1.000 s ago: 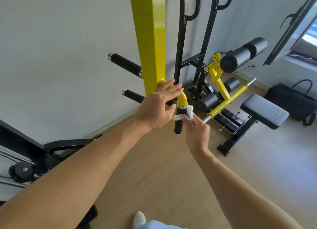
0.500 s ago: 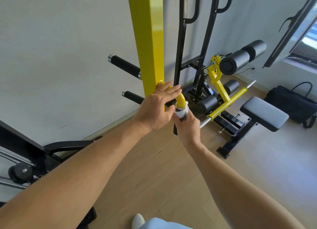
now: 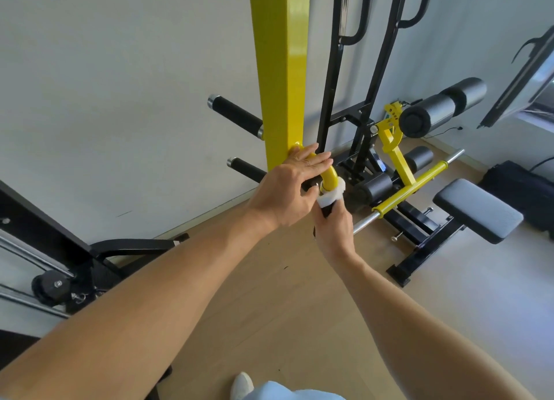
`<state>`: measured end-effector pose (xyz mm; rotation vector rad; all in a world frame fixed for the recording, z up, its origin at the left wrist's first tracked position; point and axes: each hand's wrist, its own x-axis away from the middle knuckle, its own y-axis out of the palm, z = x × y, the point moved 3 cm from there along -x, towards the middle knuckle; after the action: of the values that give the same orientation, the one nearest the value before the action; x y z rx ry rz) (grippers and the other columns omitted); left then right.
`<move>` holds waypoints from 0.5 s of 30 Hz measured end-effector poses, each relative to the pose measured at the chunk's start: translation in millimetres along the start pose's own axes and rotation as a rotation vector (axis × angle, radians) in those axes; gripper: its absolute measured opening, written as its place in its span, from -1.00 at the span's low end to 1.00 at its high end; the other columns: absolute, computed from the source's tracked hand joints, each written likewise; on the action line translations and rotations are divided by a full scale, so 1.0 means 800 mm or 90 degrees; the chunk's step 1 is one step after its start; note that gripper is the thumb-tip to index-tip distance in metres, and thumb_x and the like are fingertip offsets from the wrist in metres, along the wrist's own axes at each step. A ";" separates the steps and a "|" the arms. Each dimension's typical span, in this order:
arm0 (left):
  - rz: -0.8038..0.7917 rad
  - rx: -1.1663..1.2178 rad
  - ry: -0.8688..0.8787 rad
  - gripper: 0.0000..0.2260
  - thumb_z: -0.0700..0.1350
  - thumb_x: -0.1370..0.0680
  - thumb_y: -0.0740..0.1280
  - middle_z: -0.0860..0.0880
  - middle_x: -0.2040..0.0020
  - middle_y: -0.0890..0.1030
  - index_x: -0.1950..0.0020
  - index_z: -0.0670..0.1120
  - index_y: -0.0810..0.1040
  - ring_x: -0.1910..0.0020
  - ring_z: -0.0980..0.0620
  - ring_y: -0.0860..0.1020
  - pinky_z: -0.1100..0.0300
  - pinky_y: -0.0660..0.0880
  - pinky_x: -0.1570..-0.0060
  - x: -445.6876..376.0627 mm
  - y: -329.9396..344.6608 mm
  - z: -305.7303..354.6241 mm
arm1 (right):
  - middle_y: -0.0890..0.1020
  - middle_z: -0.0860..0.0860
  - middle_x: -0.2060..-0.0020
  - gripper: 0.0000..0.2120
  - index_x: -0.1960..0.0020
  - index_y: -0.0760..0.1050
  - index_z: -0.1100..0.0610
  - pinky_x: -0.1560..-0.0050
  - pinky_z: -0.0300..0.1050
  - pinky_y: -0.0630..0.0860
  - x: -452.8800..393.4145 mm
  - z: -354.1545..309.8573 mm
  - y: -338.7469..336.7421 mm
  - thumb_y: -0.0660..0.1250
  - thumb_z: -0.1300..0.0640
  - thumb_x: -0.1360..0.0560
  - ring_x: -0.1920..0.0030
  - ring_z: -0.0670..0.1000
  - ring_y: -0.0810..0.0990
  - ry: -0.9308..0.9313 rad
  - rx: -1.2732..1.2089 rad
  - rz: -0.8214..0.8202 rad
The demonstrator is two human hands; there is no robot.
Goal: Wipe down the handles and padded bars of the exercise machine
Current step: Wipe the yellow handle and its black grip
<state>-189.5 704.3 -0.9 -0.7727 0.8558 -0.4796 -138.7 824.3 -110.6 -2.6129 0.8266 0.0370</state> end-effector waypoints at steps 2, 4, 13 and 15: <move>0.001 0.001 -0.001 -0.52 -0.24 -0.54 0.39 -0.03 -0.46 0.50 -0.47 -0.13 0.48 -0.56 0.01 0.29 0.08 0.12 -0.58 0.000 -0.002 0.001 | 0.56 -0.08 0.23 -0.76 -0.19 0.39 0.07 0.29 -0.10 0.40 0.013 0.039 0.008 0.26 -0.04 -0.61 0.23 0.00 0.55 0.035 0.105 -0.072; 0.003 -0.002 -0.005 -0.52 -0.24 -0.55 0.40 -0.03 -0.47 0.49 -0.47 -0.13 0.47 -0.56 0.01 0.28 0.10 0.11 -0.58 0.001 -0.002 0.001 | 0.56 -0.07 0.17 -0.79 -0.22 0.39 0.06 0.24 -0.12 0.38 0.021 0.067 0.011 0.24 0.02 -0.63 0.16 0.02 0.54 0.065 0.178 -0.140; -0.016 0.004 -0.036 -0.30 -0.18 -0.54 0.43 0.09 -0.63 0.20 -0.62 -0.04 0.21 -0.64 0.08 -0.04 -0.06 0.34 -0.47 0.022 0.017 0.004 | 0.62 0.05 0.30 -0.87 0.11 0.54 0.13 0.29 -0.01 0.51 0.077 0.097 -0.017 0.23 0.14 -0.53 0.27 0.14 0.57 0.225 0.160 -0.086; -0.036 0.011 -0.037 -0.29 -0.18 -0.55 0.42 0.11 -0.64 0.14 -0.63 -0.03 0.17 -0.64 0.11 -0.08 -0.06 0.34 -0.45 0.026 0.016 0.005 | 0.65 -0.01 0.28 -0.88 0.10 0.54 0.05 0.31 -0.08 0.48 0.092 0.078 -0.004 0.23 0.10 -0.48 0.29 0.03 0.56 0.221 0.087 -0.174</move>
<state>-173.5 700.2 -19.4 -0.7924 0.7768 -0.5119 -70.6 810.1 -177.6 -2.6121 0.5463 -0.5419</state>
